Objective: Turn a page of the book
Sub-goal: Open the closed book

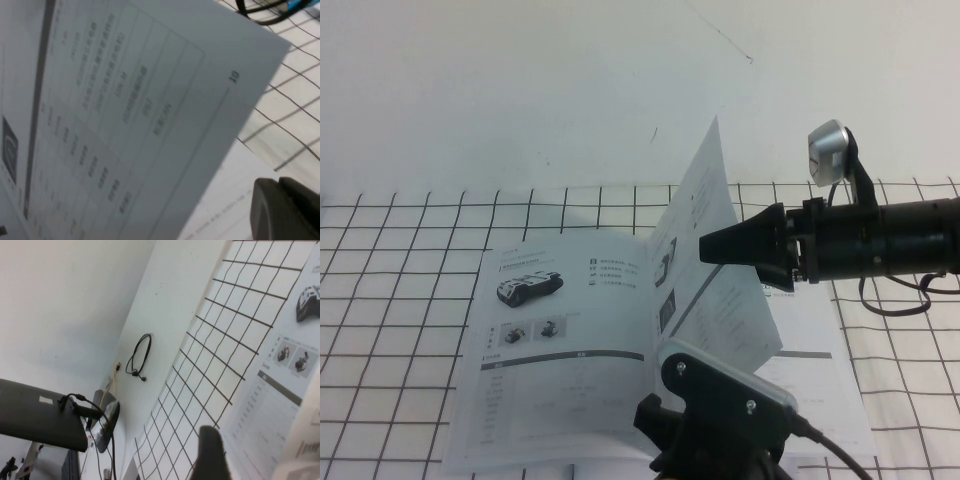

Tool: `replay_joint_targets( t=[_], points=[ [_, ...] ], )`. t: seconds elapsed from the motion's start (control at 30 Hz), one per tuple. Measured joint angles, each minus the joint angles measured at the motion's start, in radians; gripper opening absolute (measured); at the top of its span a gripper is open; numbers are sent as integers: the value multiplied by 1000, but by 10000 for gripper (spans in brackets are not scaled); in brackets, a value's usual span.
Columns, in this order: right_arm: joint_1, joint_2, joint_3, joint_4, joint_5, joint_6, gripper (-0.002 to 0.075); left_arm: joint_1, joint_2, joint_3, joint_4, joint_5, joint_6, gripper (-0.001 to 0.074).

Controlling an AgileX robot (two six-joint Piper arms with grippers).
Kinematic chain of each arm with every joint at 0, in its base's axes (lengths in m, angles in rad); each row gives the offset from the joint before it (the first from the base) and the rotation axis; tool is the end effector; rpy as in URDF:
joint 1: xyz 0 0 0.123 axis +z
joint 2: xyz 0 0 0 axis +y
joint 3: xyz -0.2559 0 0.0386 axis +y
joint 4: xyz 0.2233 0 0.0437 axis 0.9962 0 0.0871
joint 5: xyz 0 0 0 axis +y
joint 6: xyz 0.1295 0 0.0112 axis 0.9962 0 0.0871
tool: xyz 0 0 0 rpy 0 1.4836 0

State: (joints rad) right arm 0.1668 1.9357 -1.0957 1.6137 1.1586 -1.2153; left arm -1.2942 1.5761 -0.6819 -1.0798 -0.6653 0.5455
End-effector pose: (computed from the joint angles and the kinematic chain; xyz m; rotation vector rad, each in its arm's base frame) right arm 0.3258 0.1756 0.1794 -0.3589 2.1759 1.6230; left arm 0.1532 -0.2808 0.1842 0.4912 1.9256 -0.5507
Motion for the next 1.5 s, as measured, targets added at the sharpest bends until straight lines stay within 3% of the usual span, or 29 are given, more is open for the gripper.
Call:
replay_joint_targets(
  t=[0.27, 0.57, 1.03, 1.2, 1.37, 1.5],
  points=[
    [0, 0, 2, 13, 0, 0, 470, -4, 97, -62, -73, -178, 74, -2],
    [0, -10, 2, 48, 0, 0, 470, -8, 100, -66, -354, -404, 154, -2],
    [0, -165, 4, 23, 6, -8, 461, -10, 100, -66, -561, -424, 174, -2],
    [1, -167, 4, -212, -59, -12, 331, -6, 100, -66, -646, -383, 195, -2],
    [1, -149, 6, -455, -231, 18, 69, 46, 100, -66, -682, -173, 201, -2],
    [1, -97, 6, -553, -310, 71, 16, 89, 100, -66, -686, -102, 191, -2]
  ],
)
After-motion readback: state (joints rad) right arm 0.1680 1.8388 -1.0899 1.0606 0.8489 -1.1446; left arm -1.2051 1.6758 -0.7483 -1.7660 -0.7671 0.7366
